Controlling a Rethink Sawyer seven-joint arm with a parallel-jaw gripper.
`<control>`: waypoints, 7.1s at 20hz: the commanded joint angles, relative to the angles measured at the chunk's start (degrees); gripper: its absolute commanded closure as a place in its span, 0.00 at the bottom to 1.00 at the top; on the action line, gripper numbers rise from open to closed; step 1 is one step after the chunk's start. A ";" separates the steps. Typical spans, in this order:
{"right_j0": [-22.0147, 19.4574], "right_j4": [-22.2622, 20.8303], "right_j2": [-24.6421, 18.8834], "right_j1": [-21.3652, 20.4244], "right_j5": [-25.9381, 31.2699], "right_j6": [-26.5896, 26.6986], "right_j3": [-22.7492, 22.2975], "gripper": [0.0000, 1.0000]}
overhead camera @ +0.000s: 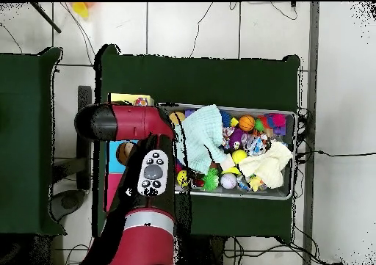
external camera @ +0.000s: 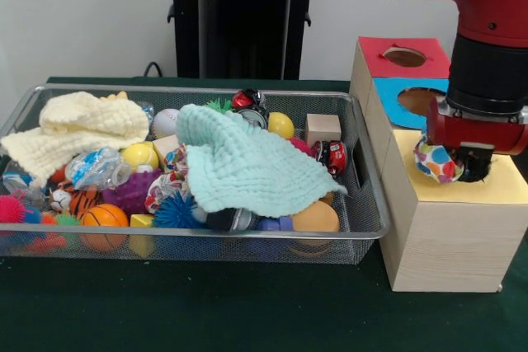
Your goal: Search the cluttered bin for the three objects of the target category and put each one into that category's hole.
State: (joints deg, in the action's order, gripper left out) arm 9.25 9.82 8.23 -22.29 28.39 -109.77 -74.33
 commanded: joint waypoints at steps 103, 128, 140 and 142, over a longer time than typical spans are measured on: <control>-3.73 0.43 -3.77 -11.71 20.29 -4.54 -2.12 0.00; -4.26 -0.56 -5.29 -8.01 6.98 -6.16 -5.71 1.00; -2.99 -0.99 -3.83 -8.00 6.33 -7.39 -5.88 1.00; -3.27 -0.77 -4.13 -8.05 6.17 -7.24 -6.29 1.00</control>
State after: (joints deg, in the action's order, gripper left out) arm 6.62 9.59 7.95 -32.08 35.99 -109.77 -74.28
